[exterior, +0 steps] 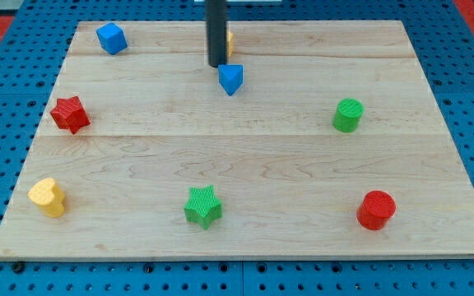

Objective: Place the yellow hexagon vertically above the green circle

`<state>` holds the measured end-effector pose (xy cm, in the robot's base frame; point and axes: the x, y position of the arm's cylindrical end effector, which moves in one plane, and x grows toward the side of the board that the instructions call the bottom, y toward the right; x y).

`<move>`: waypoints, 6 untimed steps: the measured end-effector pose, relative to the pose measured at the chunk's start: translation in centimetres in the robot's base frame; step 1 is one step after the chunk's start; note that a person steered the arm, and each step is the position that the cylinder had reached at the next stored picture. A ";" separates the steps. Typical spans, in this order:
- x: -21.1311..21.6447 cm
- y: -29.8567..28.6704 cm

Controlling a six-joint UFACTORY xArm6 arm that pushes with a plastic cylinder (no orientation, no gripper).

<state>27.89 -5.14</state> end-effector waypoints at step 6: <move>-5.4 11.2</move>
